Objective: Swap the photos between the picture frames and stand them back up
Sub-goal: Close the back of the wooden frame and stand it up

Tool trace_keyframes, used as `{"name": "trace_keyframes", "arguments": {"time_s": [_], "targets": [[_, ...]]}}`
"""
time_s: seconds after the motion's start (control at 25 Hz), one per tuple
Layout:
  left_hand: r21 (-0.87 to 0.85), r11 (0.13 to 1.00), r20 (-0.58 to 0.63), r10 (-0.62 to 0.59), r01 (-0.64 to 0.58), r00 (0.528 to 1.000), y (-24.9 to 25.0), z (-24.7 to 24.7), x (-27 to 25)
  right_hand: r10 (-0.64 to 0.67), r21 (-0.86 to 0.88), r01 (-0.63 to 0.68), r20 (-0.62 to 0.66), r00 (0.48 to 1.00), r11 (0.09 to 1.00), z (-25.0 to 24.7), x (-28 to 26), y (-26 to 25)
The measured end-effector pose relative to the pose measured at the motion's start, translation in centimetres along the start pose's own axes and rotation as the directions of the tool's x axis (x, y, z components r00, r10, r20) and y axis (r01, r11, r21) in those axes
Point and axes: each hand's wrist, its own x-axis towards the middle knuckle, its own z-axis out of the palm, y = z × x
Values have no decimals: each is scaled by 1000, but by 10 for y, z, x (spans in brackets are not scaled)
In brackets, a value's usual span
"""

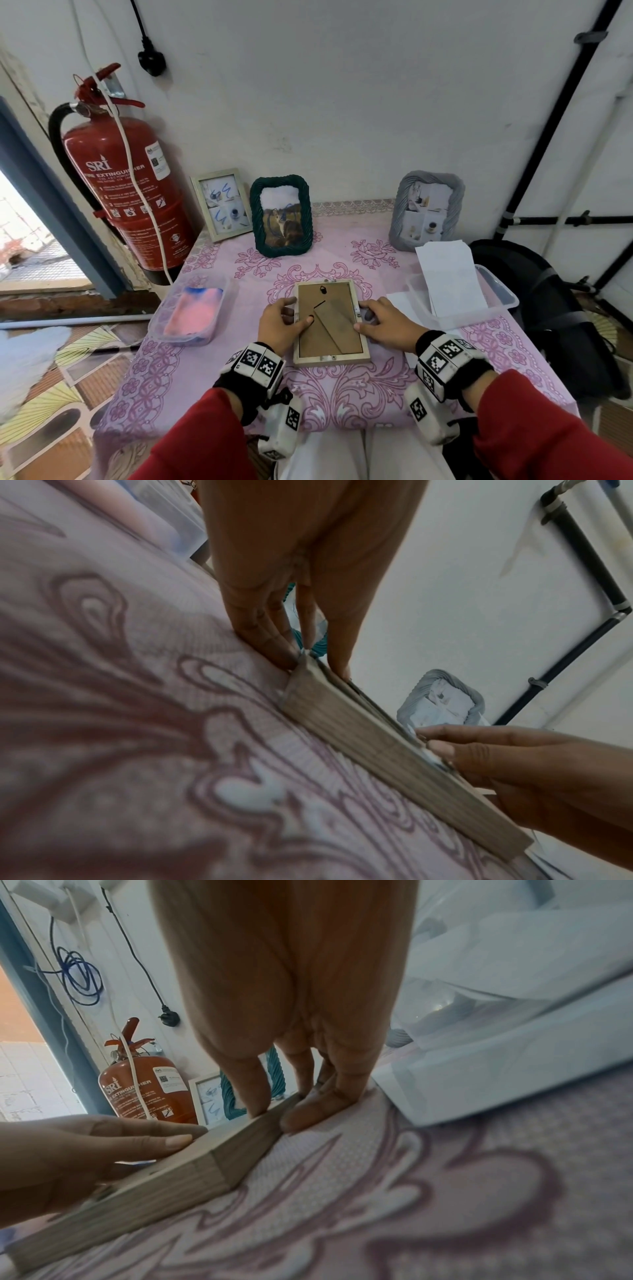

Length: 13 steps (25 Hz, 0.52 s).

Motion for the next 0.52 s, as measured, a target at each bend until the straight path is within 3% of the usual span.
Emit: {"name": "trace_keyframes", "arguments": {"time_s": [0.2, 0.32, 0.4, 0.52], "targets": [[29, 1000, 12, -2, 2, 1000, 0, 0, 4, 34, 54, -35, 28, 999, 998, -1, 2, 3], [30, 999, 32, -13, 12, 999, -2, -3, 8, 109, 287, -124, 69, 992, 950, -3, 9, 0], [-43, 996, 52, -70, 72, 996, -3, -7, 14, 164, 379, -182, 80, 983, 907, -4, 14, -2], [-158, 978, 115, -120, 137, 986, -5, -14, 22, 207, 374, -206, 38, 978, 904, -4, 21, -4]]}}
